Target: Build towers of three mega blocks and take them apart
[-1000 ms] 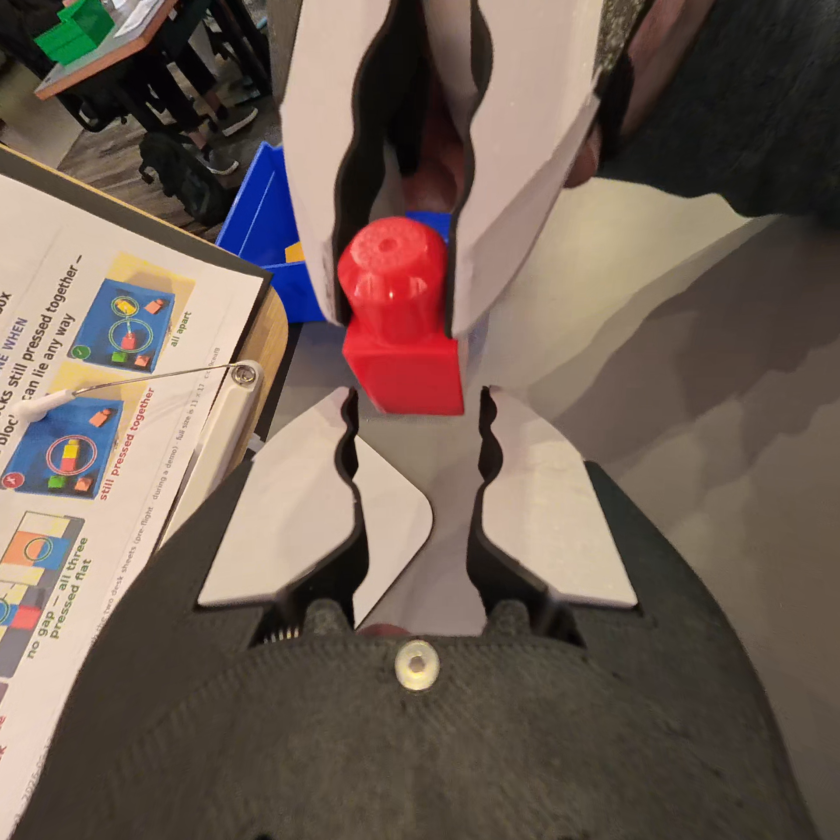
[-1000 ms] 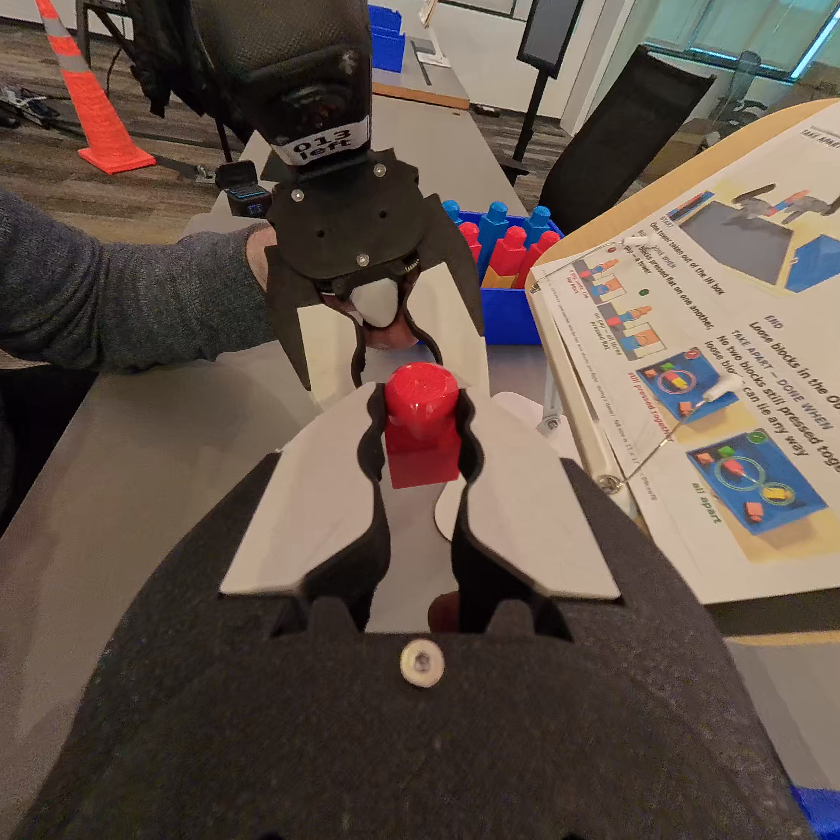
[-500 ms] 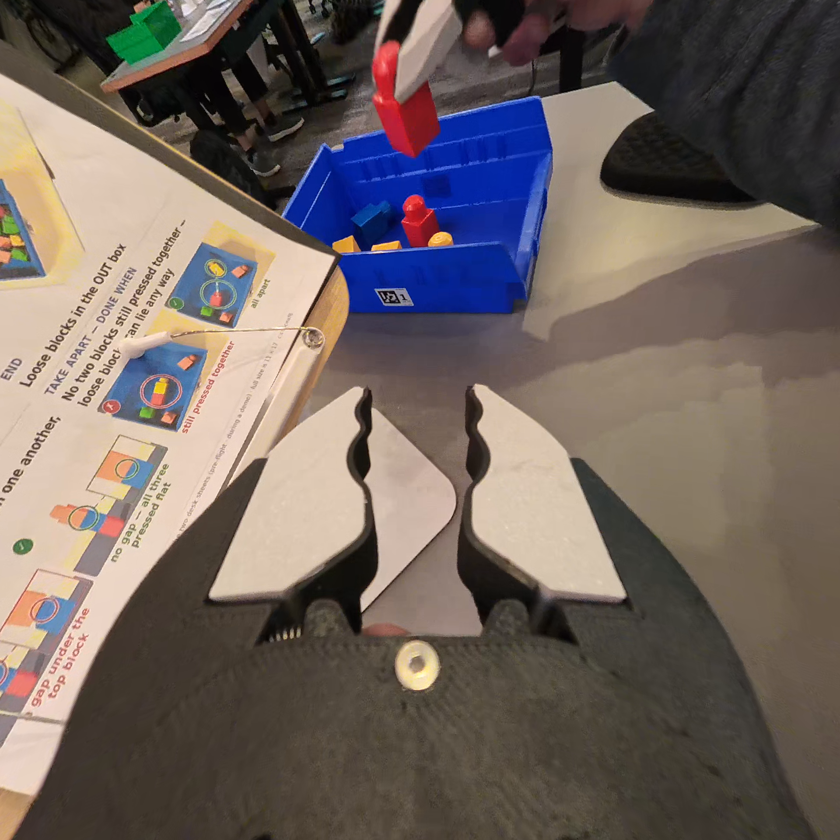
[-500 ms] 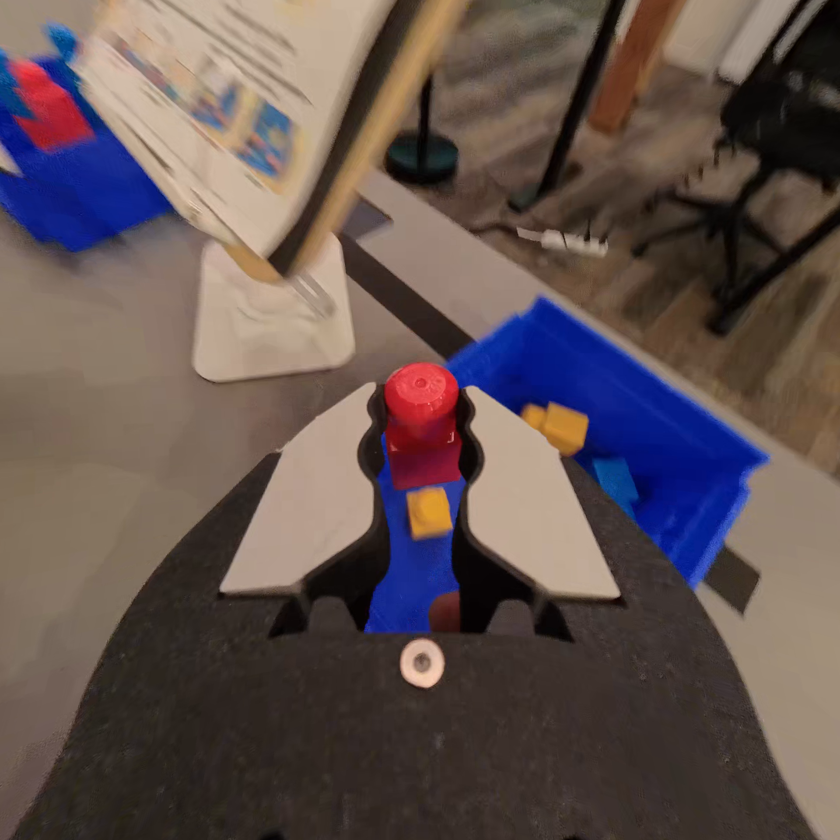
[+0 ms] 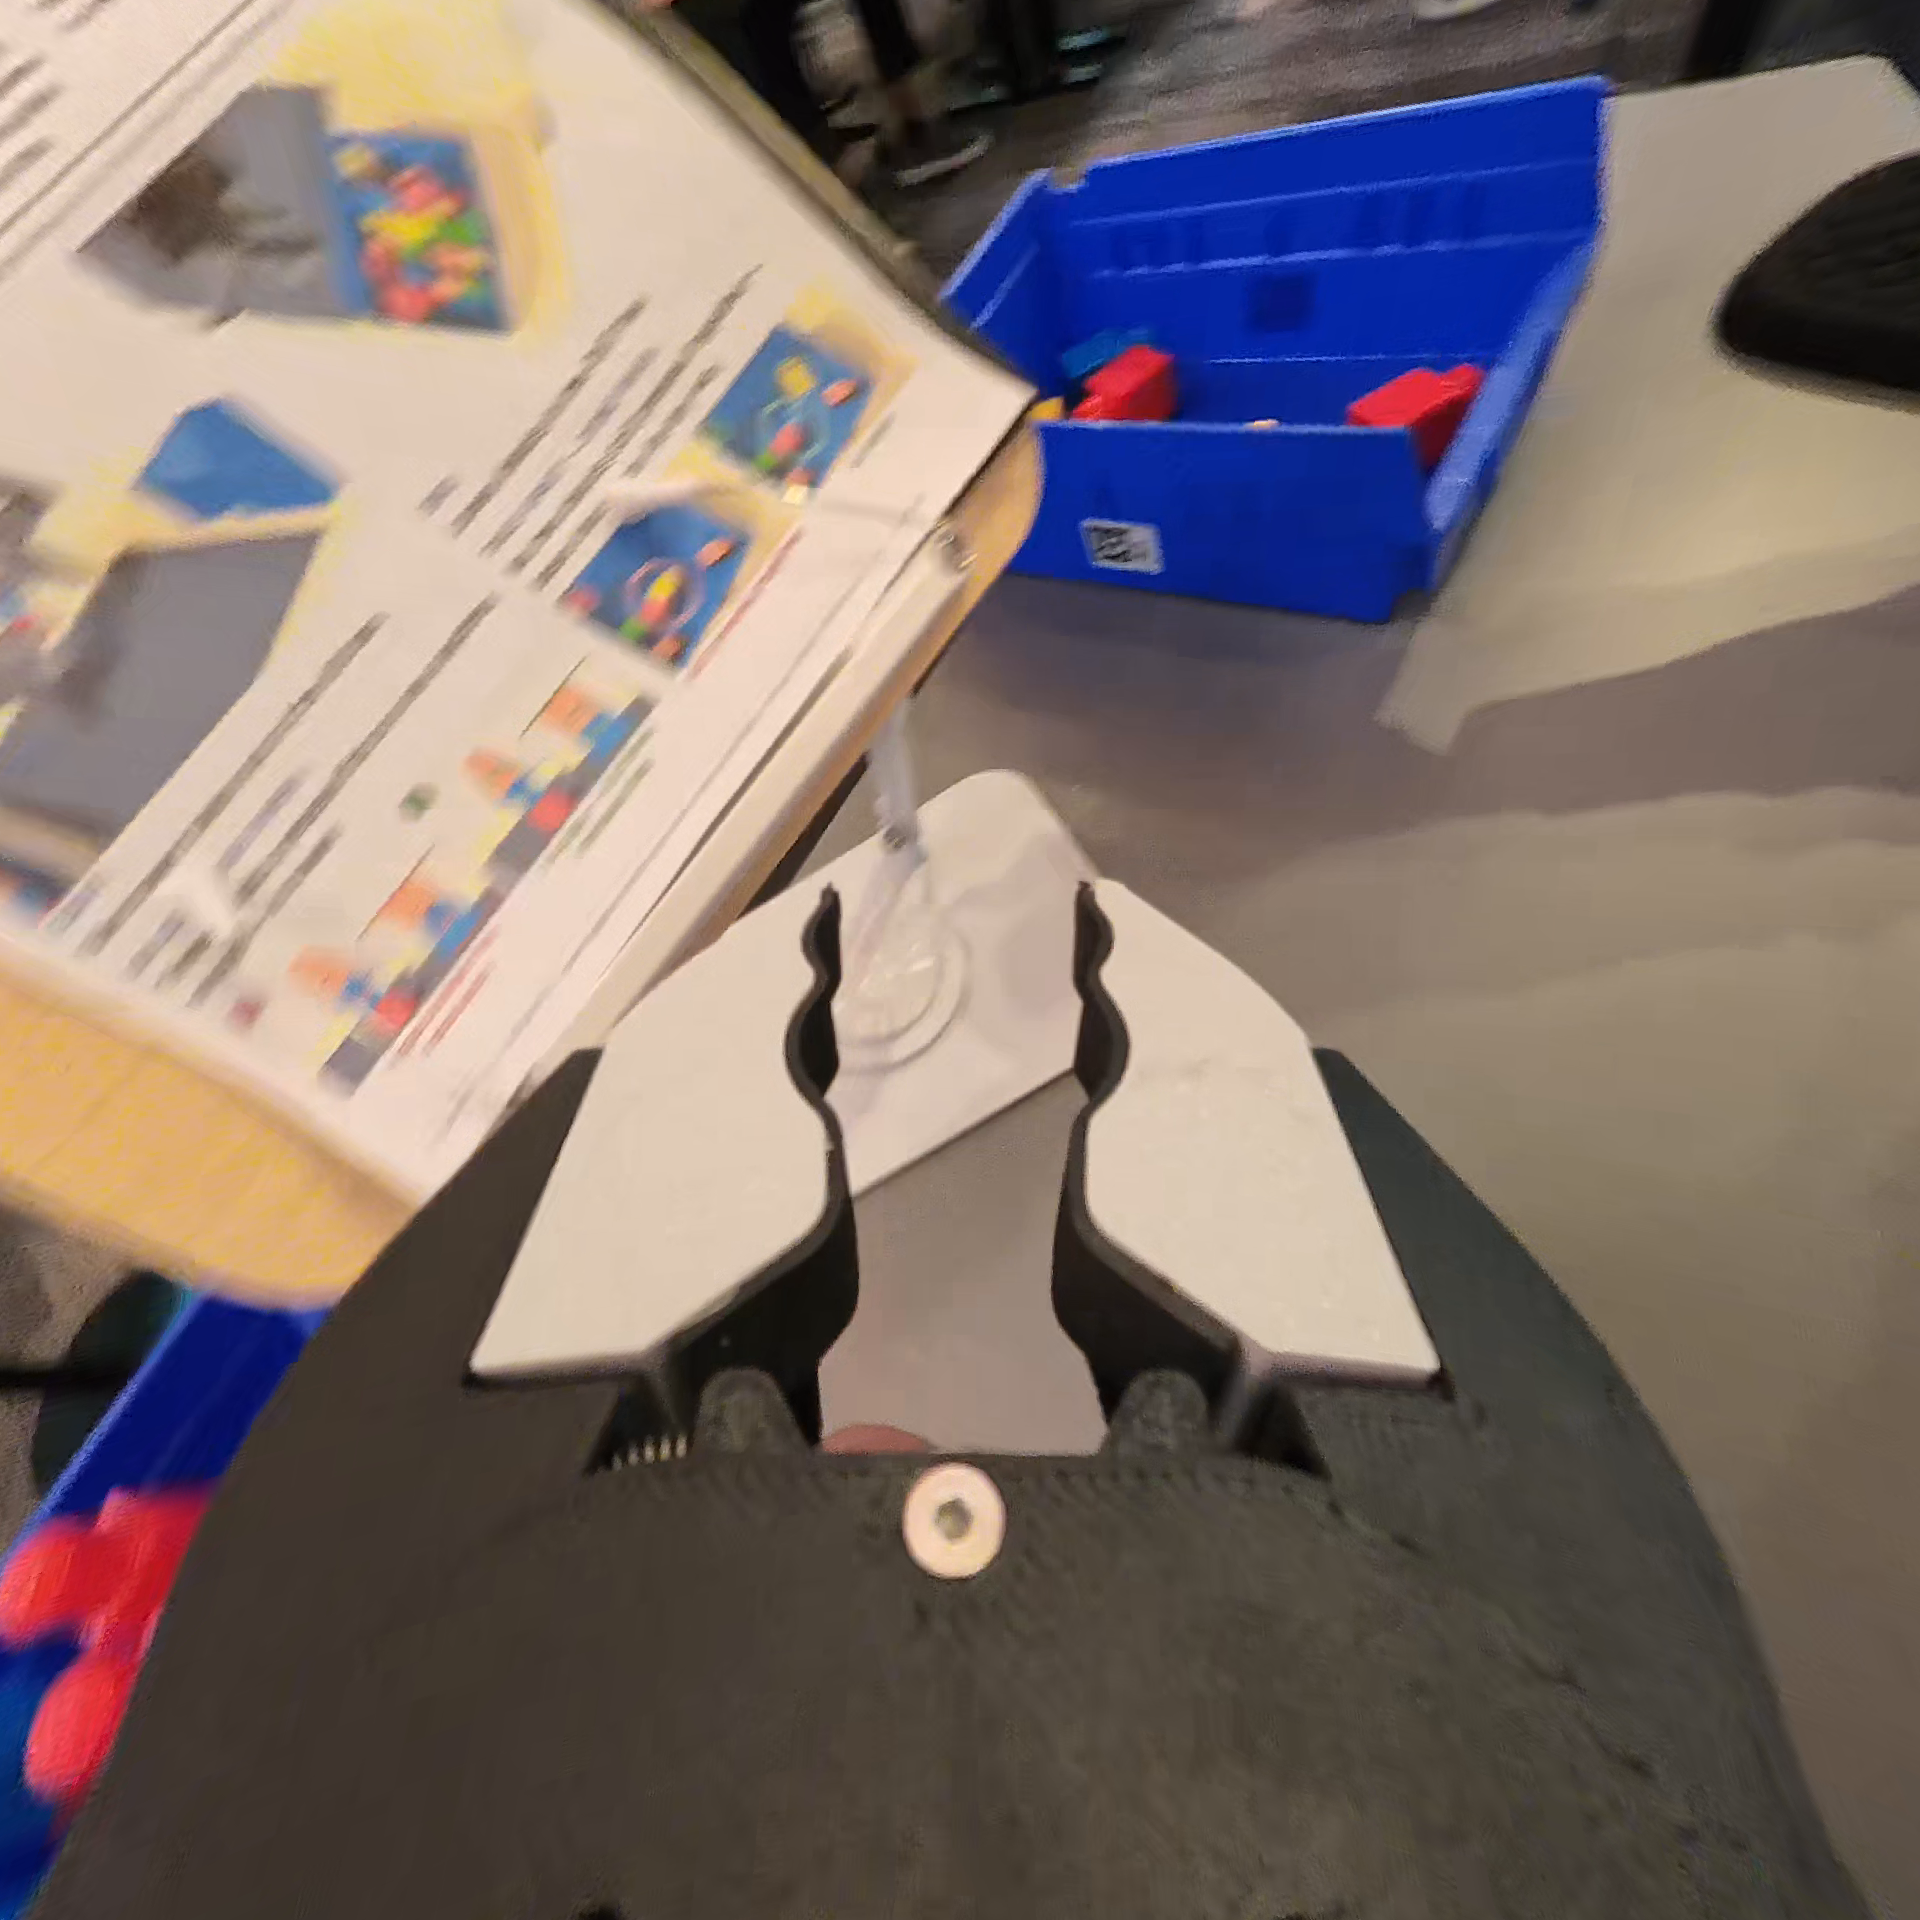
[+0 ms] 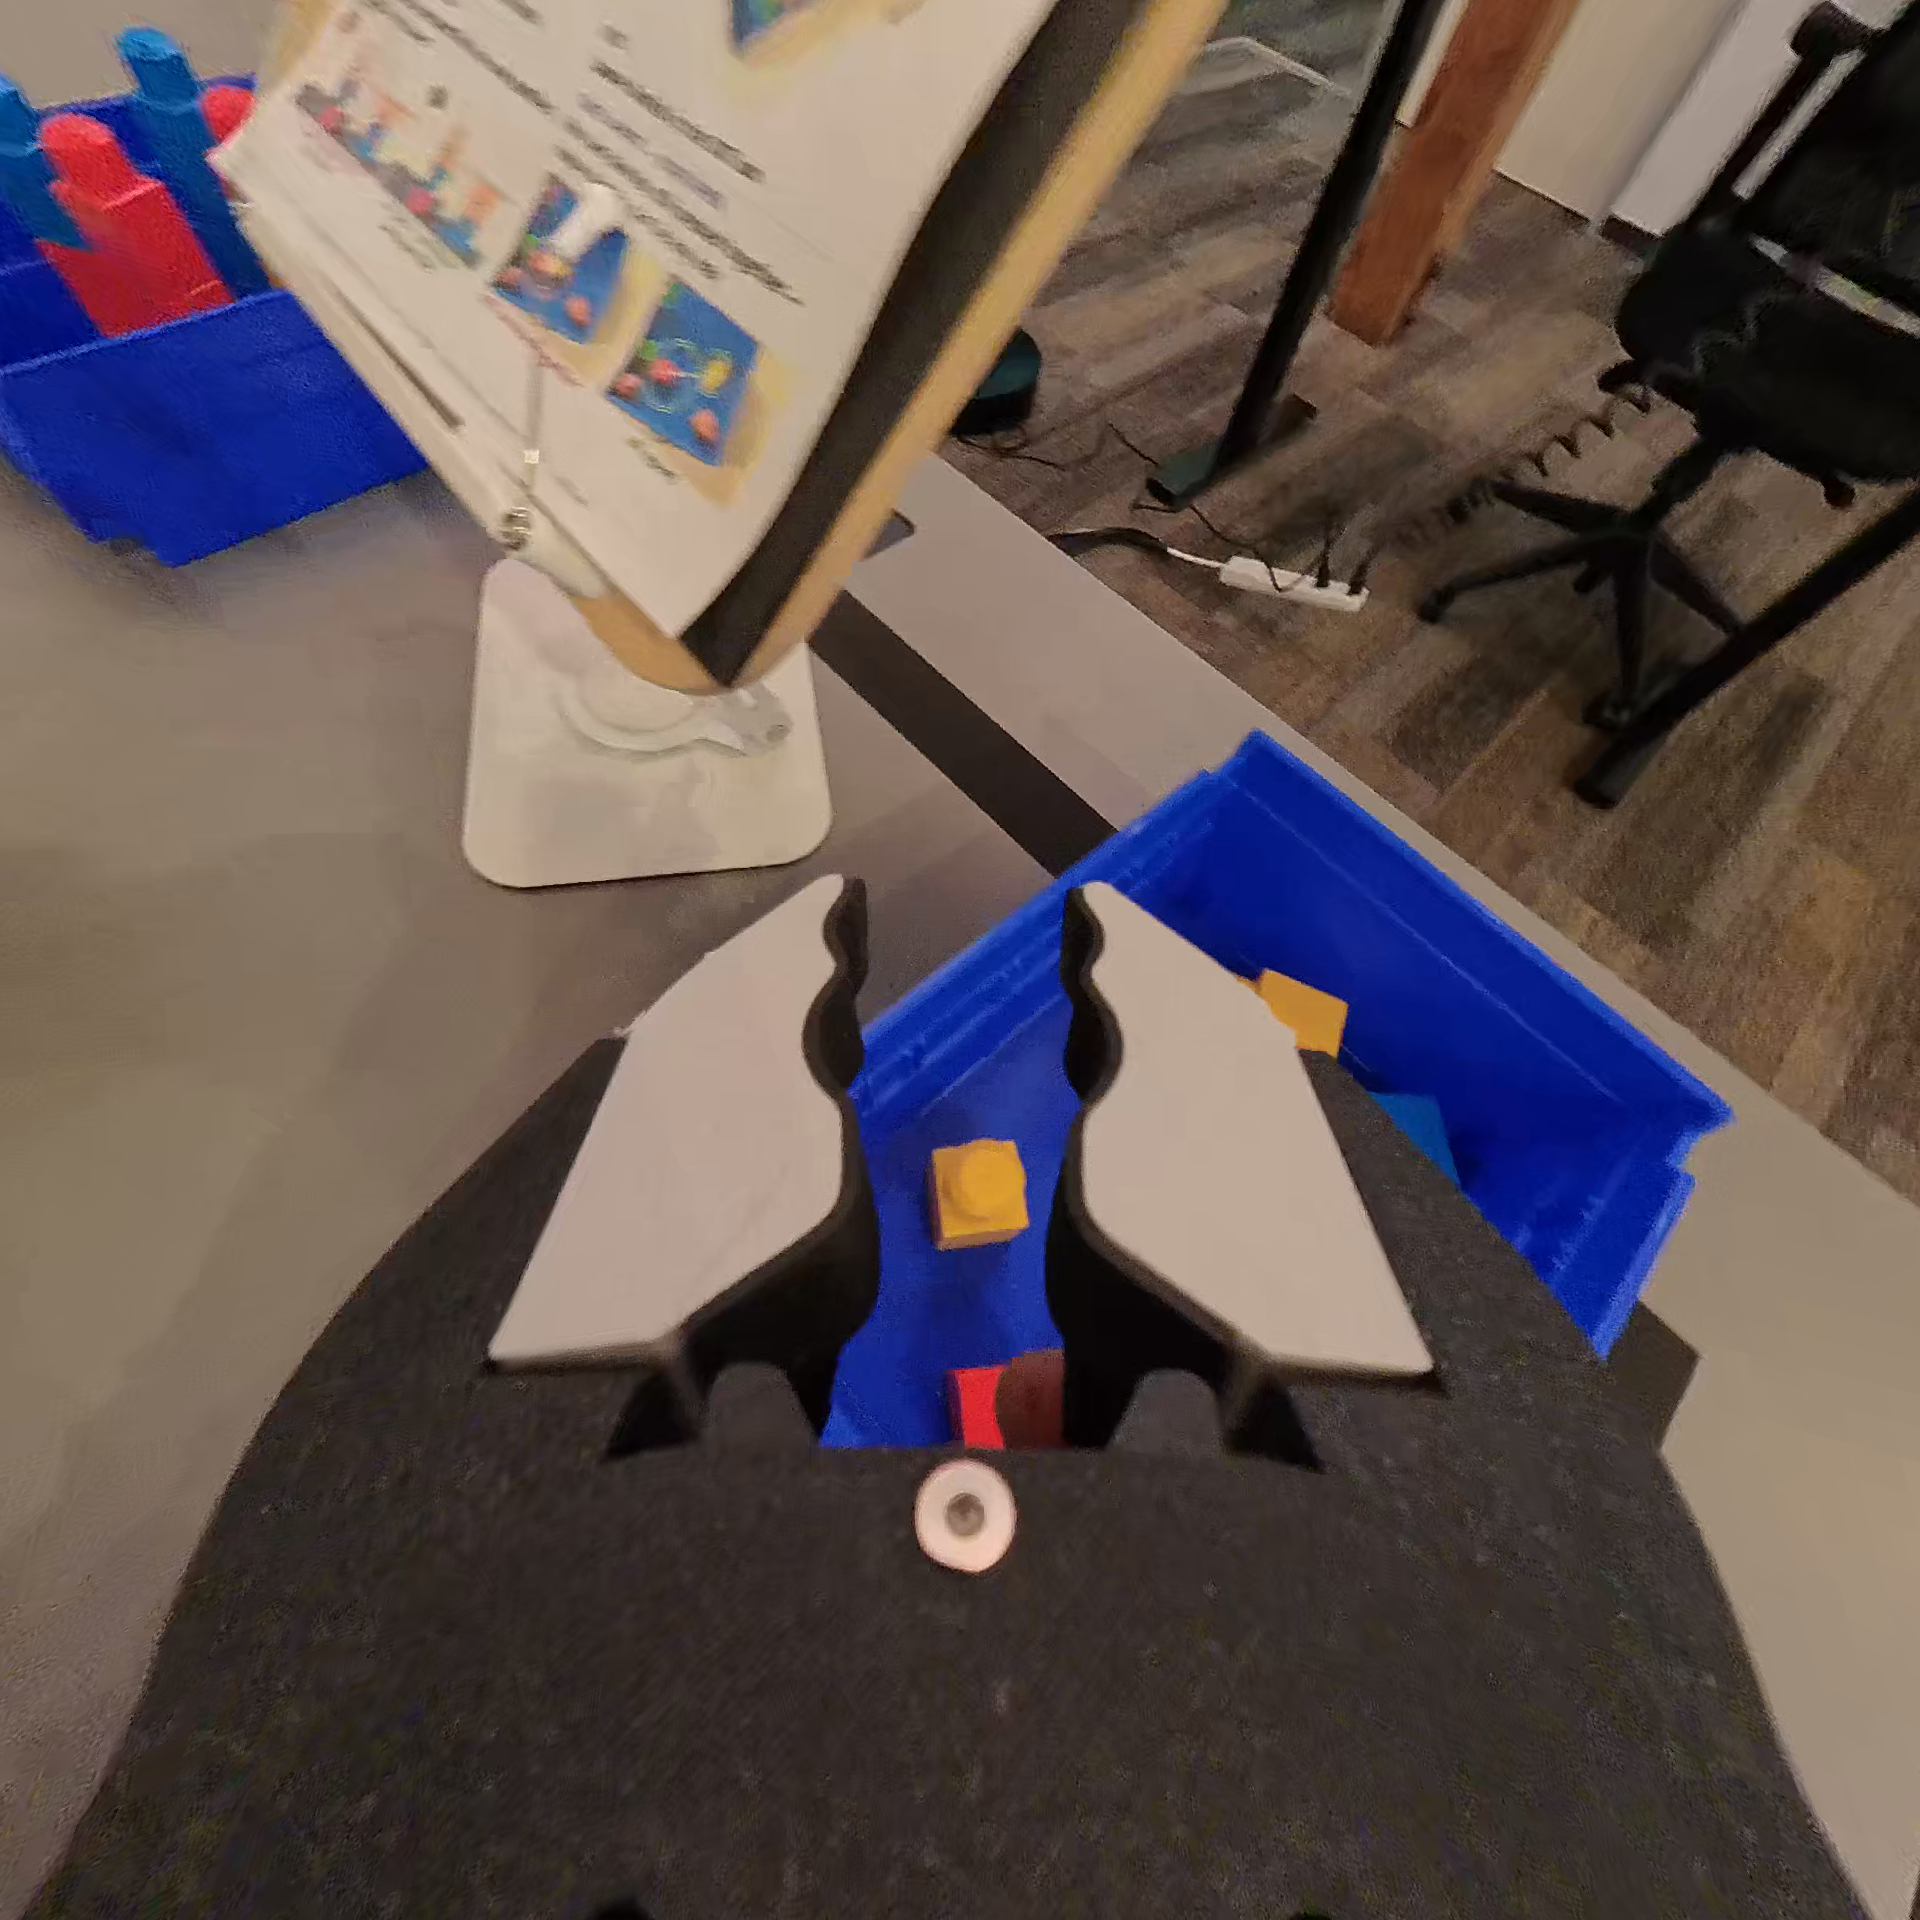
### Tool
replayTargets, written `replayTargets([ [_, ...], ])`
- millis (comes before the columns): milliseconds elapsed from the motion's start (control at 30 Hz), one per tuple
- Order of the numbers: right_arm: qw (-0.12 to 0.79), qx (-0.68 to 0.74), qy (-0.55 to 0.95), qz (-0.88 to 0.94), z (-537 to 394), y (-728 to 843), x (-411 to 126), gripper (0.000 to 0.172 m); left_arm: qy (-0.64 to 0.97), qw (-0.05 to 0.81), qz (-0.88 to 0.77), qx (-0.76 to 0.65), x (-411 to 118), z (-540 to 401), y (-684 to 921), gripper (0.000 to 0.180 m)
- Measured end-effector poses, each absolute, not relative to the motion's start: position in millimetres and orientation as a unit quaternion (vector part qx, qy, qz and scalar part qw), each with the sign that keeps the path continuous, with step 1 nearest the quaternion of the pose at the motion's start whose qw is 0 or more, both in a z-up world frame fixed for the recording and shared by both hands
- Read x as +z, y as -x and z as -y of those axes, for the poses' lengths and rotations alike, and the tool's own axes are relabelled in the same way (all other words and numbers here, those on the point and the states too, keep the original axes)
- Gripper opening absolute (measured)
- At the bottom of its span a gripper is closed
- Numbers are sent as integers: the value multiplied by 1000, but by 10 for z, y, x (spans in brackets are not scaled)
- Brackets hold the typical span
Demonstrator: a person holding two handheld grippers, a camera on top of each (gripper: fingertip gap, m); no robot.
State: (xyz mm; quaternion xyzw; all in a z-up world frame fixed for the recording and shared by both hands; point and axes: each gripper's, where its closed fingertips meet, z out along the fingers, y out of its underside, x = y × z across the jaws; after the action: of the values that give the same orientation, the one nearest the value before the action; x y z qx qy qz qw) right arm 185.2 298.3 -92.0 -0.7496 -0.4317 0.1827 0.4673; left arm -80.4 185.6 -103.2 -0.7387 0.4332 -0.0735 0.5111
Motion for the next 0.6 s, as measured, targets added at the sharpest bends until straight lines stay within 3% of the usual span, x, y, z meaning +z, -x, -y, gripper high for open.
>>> replayTargets([
  [133,475,192,723,463,-2818,-1609,-813,35,788,545,-287,-29,-1020,-1799,1811,42],
  [300,479,206,698,491,-2661,-1364,-739,35,840,522,-136,57,-1323,-1694,3135,52],
  [433,475,209,687,508,-2591,-1250,-750,35,841,514,-156,63,-1402,-1657,3522,59],
  [600,468,225,684,512,-2575,-1181,-787,35,864,437,-229,95,-1596,-1741,4015,73],
])
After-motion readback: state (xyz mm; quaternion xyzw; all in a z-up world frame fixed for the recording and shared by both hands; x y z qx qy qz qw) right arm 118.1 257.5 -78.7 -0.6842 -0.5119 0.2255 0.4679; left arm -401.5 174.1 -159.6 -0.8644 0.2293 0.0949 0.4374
